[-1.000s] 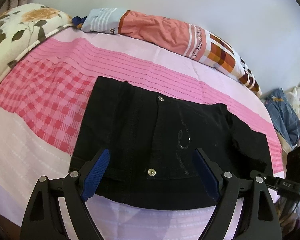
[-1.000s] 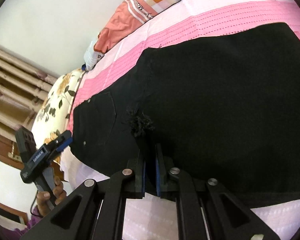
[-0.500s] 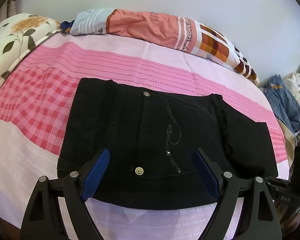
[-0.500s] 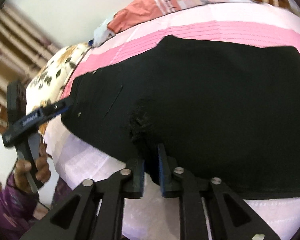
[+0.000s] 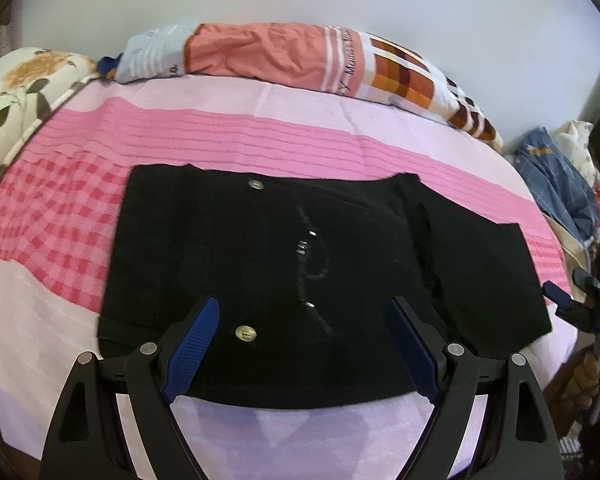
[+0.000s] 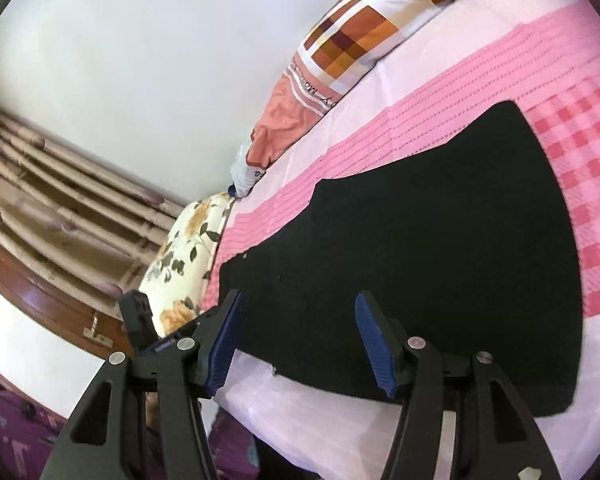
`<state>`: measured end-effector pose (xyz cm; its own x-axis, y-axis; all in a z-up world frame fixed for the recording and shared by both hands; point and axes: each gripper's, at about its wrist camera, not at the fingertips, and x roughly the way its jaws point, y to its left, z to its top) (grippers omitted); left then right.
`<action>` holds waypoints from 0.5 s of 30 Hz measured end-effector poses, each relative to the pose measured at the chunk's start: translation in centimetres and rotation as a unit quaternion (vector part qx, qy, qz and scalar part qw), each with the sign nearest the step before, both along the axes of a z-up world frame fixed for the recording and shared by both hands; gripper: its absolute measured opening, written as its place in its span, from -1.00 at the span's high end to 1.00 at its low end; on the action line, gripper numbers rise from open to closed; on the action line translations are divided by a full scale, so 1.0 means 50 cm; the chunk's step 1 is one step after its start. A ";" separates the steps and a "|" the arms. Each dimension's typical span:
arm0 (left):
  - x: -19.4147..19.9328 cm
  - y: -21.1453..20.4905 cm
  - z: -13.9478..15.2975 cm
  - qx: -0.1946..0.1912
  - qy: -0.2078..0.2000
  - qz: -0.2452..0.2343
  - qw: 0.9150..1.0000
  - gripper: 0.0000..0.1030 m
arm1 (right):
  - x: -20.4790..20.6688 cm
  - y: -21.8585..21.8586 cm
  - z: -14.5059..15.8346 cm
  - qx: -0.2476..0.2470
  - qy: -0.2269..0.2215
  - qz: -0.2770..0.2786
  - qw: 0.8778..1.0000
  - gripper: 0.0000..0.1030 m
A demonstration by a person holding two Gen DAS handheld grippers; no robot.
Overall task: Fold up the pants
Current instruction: 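Grasp the trouser edge with the left gripper and lift it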
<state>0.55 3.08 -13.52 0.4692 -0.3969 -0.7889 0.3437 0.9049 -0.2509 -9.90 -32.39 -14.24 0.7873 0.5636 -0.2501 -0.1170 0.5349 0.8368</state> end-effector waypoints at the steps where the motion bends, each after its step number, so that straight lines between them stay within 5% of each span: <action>1: -0.003 -0.007 -0.001 -0.004 0.003 -0.006 1.000 -0.66 | 0.004 0.009 0.003 -0.006 -0.001 0.008 1.000 -0.08; 6: -0.030 -0.071 -0.006 -0.037 0.036 -0.082 0.995 -0.66 | 0.028 0.050 -0.028 -0.033 0.025 0.044 0.998 -0.07; 11: -0.029 -0.161 -0.004 -0.074 0.073 -0.166 0.981 -0.66 | -0.005 -0.052 -0.043 0.036 0.020 -0.022 0.999 -0.07; 15: 0.029 -0.224 -0.022 -0.104 0.125 -0.185 0.969 -0.66 | -0.037 -0.107 -0.051 0.075 0.005 -0.064 0.995 -0.14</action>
<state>1.98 -8.10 -14.62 0.0679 -0.6643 -0.7444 0.5401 0.6518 -0.5324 -11.75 -37.75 -16.78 0.8525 0.4909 -0.1795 -0.0469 0.4139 0.9091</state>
